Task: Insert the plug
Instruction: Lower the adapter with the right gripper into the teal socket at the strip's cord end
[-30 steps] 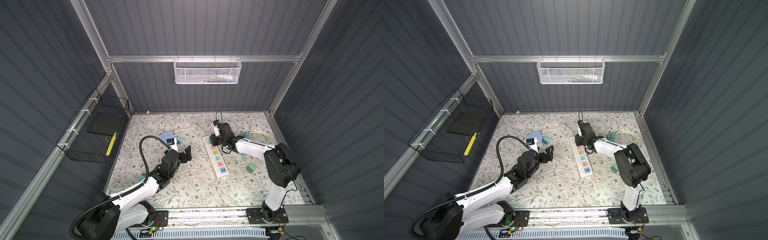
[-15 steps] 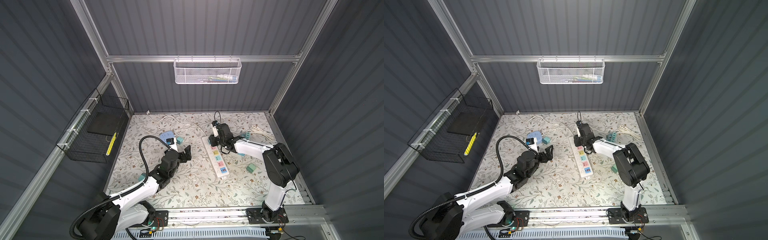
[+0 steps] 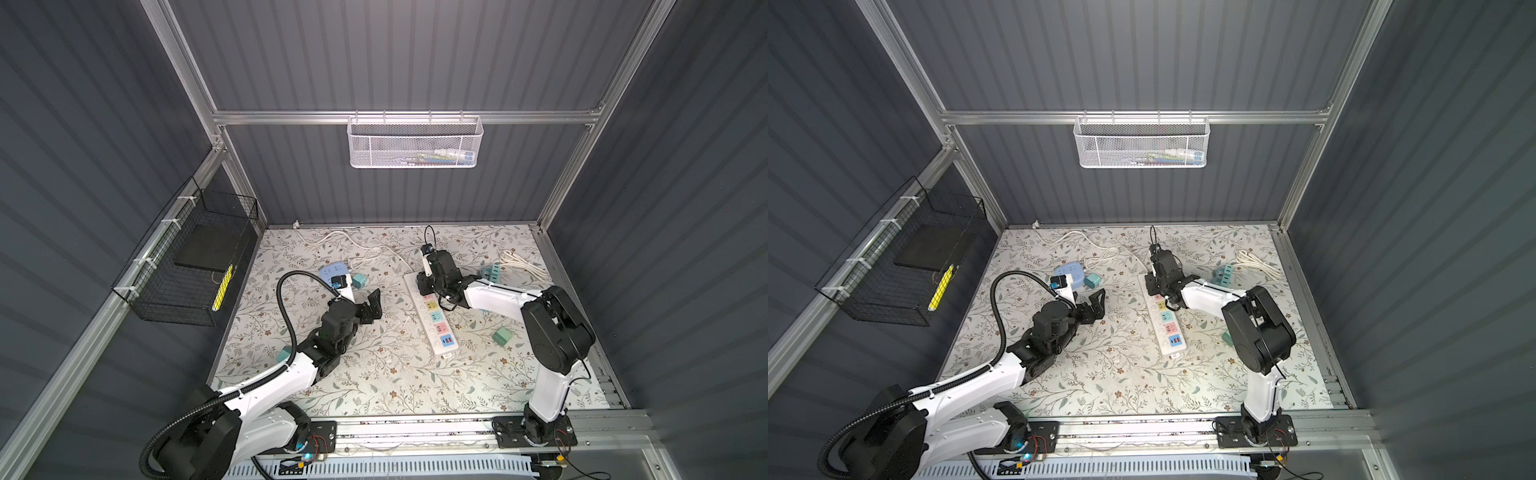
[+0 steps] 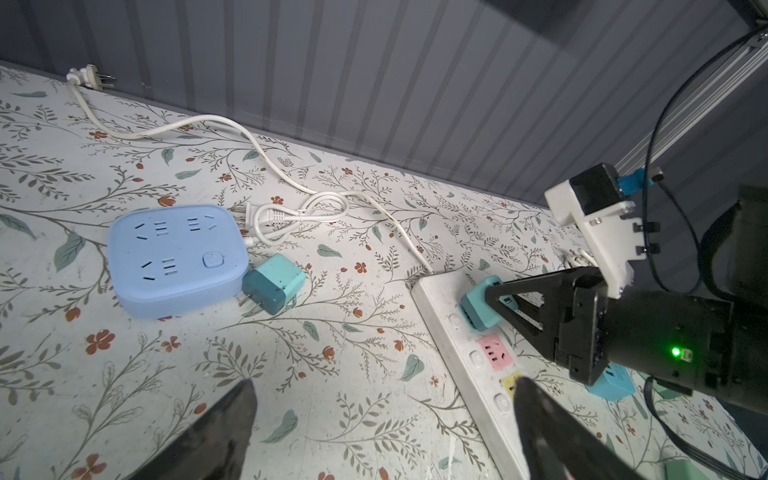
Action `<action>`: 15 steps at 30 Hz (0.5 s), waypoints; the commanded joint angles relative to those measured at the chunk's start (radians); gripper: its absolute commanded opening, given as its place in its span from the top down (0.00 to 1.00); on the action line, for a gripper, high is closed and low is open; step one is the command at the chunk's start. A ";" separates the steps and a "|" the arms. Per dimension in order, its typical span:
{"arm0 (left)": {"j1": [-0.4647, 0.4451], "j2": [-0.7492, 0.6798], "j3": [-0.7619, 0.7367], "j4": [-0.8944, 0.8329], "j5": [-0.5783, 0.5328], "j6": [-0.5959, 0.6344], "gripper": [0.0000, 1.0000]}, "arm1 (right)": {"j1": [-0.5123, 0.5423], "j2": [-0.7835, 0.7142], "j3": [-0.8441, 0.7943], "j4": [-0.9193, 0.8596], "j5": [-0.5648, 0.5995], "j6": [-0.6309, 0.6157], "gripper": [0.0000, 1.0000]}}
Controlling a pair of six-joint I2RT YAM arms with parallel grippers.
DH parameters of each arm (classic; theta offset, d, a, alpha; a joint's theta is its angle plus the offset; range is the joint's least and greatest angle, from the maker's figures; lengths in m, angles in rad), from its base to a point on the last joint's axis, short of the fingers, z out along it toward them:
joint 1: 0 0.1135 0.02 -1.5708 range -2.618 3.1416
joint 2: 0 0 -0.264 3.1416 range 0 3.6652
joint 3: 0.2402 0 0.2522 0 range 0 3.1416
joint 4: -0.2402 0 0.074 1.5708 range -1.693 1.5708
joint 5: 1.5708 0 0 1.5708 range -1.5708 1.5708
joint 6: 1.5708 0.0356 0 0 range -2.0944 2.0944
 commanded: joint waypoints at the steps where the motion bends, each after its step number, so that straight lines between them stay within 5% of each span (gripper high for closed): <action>1: 0.010 0.000 -0.012 0.017 0.011 -0.003 0.04 | 0.017 0.040 -0.023 -0.077 0.044 0.001 0.80; 15: 0.018 -0.040 -0.028 0.010 0.014 -0.002 0.03 | 0.025 0.098 -0.020 -0.207 0.054 0.055 0.80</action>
